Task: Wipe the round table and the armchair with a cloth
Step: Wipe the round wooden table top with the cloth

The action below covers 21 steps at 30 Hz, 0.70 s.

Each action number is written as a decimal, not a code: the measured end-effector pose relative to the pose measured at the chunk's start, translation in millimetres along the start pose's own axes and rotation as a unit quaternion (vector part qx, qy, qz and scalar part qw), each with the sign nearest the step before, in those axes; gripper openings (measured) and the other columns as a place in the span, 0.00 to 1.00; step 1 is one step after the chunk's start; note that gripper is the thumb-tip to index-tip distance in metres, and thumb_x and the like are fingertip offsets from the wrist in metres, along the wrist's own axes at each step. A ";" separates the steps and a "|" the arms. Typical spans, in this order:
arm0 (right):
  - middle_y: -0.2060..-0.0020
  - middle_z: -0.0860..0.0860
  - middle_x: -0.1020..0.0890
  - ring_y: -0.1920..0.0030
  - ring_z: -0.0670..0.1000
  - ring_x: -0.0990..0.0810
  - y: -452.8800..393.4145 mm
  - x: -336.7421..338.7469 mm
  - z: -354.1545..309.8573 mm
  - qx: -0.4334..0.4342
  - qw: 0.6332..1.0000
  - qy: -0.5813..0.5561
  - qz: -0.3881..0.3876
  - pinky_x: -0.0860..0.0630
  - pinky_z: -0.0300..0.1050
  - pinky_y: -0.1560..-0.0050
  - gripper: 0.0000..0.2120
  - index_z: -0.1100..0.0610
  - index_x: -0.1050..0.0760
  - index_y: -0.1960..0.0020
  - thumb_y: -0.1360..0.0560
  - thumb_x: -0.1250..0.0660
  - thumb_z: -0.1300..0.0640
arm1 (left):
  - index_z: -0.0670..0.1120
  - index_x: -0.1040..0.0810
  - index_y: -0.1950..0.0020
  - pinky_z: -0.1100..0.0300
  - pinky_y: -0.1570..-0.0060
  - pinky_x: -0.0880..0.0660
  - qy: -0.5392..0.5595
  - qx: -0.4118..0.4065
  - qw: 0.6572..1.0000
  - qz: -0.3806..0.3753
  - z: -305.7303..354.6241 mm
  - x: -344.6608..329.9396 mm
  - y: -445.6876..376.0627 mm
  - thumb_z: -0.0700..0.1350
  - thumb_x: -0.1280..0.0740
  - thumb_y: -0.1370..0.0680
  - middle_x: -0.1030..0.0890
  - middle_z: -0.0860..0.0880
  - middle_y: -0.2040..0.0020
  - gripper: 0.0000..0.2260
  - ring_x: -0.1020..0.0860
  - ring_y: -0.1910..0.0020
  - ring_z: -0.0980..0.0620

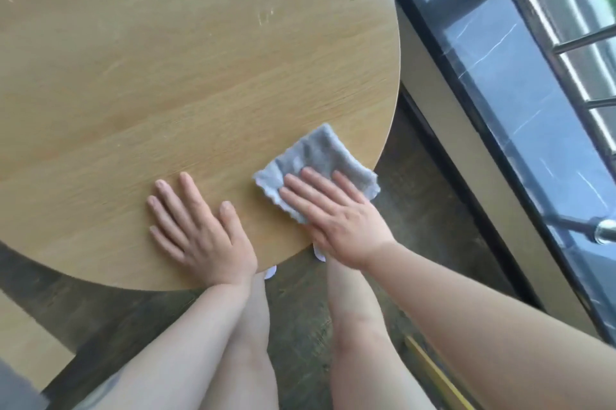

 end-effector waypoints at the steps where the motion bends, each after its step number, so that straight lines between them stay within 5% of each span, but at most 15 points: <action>1: 0.24 0.44 0.40 0.23 0.47 0.47 -7.1 6.4 21.2 -0.102 0.994 -0.023 0.036 0.53 0.49 0.24 0.27 0.48 0.41 0.23 0.22 0.44 0.52 | 0.48 0.46 0.20 0.44 0.26 0.53 0.000 0.002 1.000 0.006 1.5 -0.2 0.6 0.52 0.45 0.21 0.47 0.44 0.20 0.29 0.49 0.21 0.44; 3: 0.23 0.44 0.46 0.23 0.47 0.53 -26.1 13.7 15.4 -0.324 0.938 -0.089 0.086 0.59 0.49 0.24 0.31 0.49 0.46 0.22 0.24 0.45 0.54 | 0.48 0.46 0.20 0.44 0.26 0.54 0.002 0.027 0.999 0.018 5.4 -2.2 1.1 0.51 0.44 0.21 0.47 0.44 0.20 0.29 0.49 0.21 0.44; 4: 0.23 0.44 0.49 0.22 0.47 0.56 -34.1 10.4 -6.1 -0.342 0.931 -0.100 0.075 0.61 0.50 0.24 0.33 0.49 0.48 0.22 0.25 0.44 0.54 | 0.48 0.45 0.20 0.44 0.26 0.54 0.006 0.042 0.999 0.024 8.9 -2.6 1.5 0.50 0.44 0.21 0.47 0.44 0.20 0.29 0.49 0.21 0.44; 6: 0.22 0.45 0.48 0.22 0.48 0.54 -31.4 -1.3 -51.6 -0.133 0.988 -0.083 0.017 0.57 0.50 0.24 0.34 0.51 0.47 0.22 0.25 0.38 0.55 | 0.48 0.43 0.21 0.45 0.26 0.53 0.027 0.073 0.996 0.038 16.5 -2.7 1.3 0.48 0.46 0.24 0.46 0.45 0.20 0.30 0.48 0.21 0.45; 8: 0.23 0.46 0.44 0.23 0.48 0.49 -14.2 -1.9 -27.8 0.131 0.990 -0.034 -0.041 0.53 0.49 0.23 0.30 0.51 0.44 0.22 0.22 0.38 0.53 | 0.49 0.42 0.21 0.45 0.26 0.54 0.051 0.099 0.993 0.042 20.4 -3.1 1.1 0.47 0.47 0.26 0.45 0.46 0.20 0.31 0.48 0.21 0.47; 9: 0.23 0.45 0.42 0.23 0.48 0.47 -10.7 1.9 1.8 0.169 0.985 -0.001 -0.044 0.52 0.49 0.23 0.28 0.51 0.43 0.23 0.21 0.39 0.52 | 0.49 0.43 0.21 0.45 0.26 0.54 0.052 0.101 0.993 0.041 20.7 -3.1 1.8 0.46 0.45 0.25 0.46 0.47 0.20 0.31 0.49 0.21 0.47; 10: 0.24 0.45 0.41 0.23 0.48 0.46 -14.1 8.7 31.1 0.143 0.989 0.017 -0.032 0.51 0.49 0.24 0.27 0.50 0.42 0.23 0.20 0.40 0.52 | 0.49 0.43 0.21 0.45 0.25 0.55 0.051 0.101 0.993 0.039 20.7 -3.5 2.1 0.46 0.44 0.24 0.46 0.46 0.20 0.30 0.49 0.21 0.47; 12: 0.24 0.45 0.42 0.23 0.49 0.47 -30.7 25.4 75.1 -0.071 0.997 -0.014 0.039 0.54 0.50 0.23 0.27 0.50 0.43 0.23 0.20 0.41 0.54 | 0.48 0.43 0.20 0.45 0.25 0.56 0.056 0.112 0.991 0.040 23.4 -5.9 2.6 0.46 0.42 0.23 0.46 0.46 0.20 0.30 0.49 0.21 0.47; 14: 0.23 0.44 0.52 0.22 0.48 0.56 -45.3 28.4 57.4 -0.287 0.953 -0.058 0.082 0.63 0.50 0.24 0.30 0.50 0.51 0.21 0.21 0.46 0.55 | 0.48 0.44 0.20 0.44 0.25 0.56 0.056 0.124 0.990 0.043 34.5 -10.1 7.0 0.47 0.43 0.23 0.46 0.47 0.20 0.30 0.49 0.21 0.47; 15: 0.23 0.44 0.56 0.23 0.47 0.60 -49.1 23.1 32.3 -0.304 0.948 -0.067 0.074 0.65 0.50 0.25 0.31 0.50 0.54 0.21 0.22 0.48 0.54 | 0.47 0.44 0.20 0.44 0.25 0.56 0.049 0.123 0.990 0.048 41.7 -12.1 9.9 0.47 0.43 0.22 0.45 0.47 0.20 0.30 0.48 0.21 0.47; 17: 0.23 0.45 0.53 0.23 0.48 0.59 -39.4 8.8 -14.3 -0.114 0.991 -0.063 0.025 0.60 0.50 0.24 0.32 0.52 0.51 0.21 0.23 0.44 0.53 | 0.47 0.42 0.21 0.43 0.26 0.54 0.046 0.121 0.990 0.057 53.2 -14.3 13.9 0.48 0.46 0.23 0.43 0.47 0.21 0.29 0.45 0.22 0.47; 19: 0.23 0.45 0.45 0.23 0.48 0.51 -20.1 9.6 8.2 0.135 0.990 -0.007 -0.037 0.53 0.49 0.24 0.30 0.51 0.45 0.22 0.22 0.40 0.53 | 0.48 0.42 0.21 0.44 0.26 0.53 0.058 0.126 0.989 0.046 56.1 -14.5 14.6 0.48 0.49 0.24 0.43 0.49 0.20 0.30 0.46 0.22 0.48; 21: 0.23 0.45 0.43 0.23 0.48 0.48 -22.4 22.5 65.9 0.120 0.992 0.026 -0.034 0.50 0.51 0.24 0.27 0.50 0.45 0.22 0.20 0.44 0.51 | 0.49 0.45 0.20 0.44 0.26 0.54 0.054 0.115 0.992 0.026 53.8 -14.5 14.4 0.49 0.49 0.23 0.46 0.50 0.20 0.29 0.48 0.21 0.48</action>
Point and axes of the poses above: each hand's wrist, its own y-axis away from the middle knuckle, its own x-axis out of the back of the hand, z = x × y, the point moved 4 cm from there along -y, towards the middle knuckle
